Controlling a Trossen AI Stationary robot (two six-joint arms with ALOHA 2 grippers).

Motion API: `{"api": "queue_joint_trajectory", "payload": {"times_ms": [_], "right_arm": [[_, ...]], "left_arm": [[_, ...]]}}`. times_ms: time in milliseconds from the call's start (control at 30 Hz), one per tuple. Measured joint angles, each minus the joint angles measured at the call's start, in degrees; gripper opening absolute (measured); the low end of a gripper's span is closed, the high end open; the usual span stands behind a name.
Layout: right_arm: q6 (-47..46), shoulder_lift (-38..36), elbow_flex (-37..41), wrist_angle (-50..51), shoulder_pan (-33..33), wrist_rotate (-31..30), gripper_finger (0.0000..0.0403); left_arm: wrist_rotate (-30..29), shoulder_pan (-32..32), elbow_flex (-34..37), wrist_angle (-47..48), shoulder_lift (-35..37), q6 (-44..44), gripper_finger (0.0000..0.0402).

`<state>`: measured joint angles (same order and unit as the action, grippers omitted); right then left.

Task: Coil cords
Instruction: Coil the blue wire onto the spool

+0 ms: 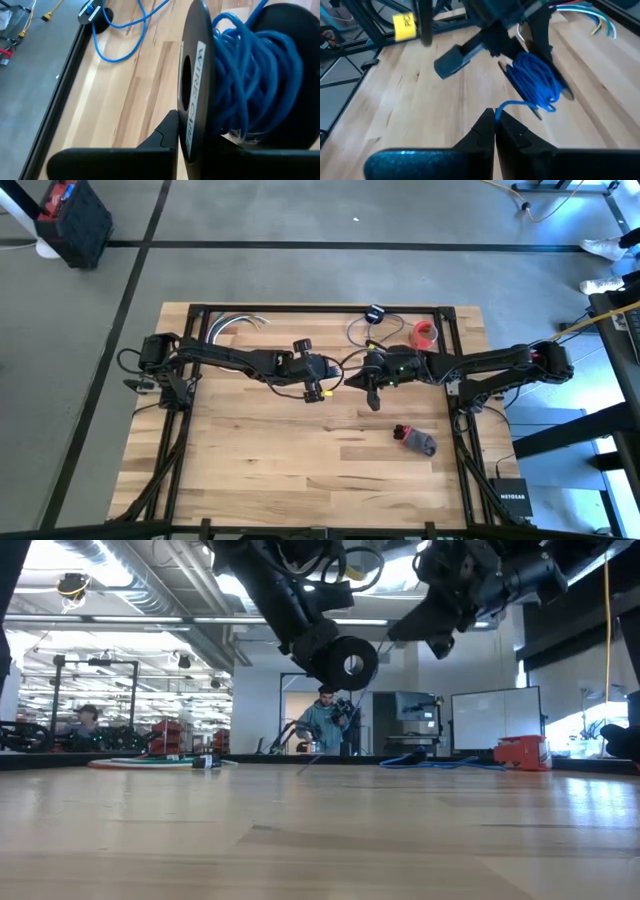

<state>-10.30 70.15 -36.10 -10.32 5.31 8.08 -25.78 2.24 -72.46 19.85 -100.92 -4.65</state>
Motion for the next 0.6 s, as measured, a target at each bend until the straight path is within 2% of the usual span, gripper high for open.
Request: {"api": "queue_joint_trajectory", "payload": {"times_ms": [133,400,600], "right_arm": [[0.2,0.01,-1.14,-0.93,1.12,0.13,0.0007],[-1.84,5.51,-1.29,-14.9,1.03,0.11,0.0007],[-1.89,10.73,-1.29,-22.8,-0.3,0.28,0.0007]], "left_arm": [[0.0,0.0,0.01,-0.85,0.0,-0.14,0.0001],[0.11,-0.11,-0.01,-3.65,0.0,-1.32,0.0001],[0.15,-0.09,-0.01,-6.43,0.01,1.55,0.0001]]}}
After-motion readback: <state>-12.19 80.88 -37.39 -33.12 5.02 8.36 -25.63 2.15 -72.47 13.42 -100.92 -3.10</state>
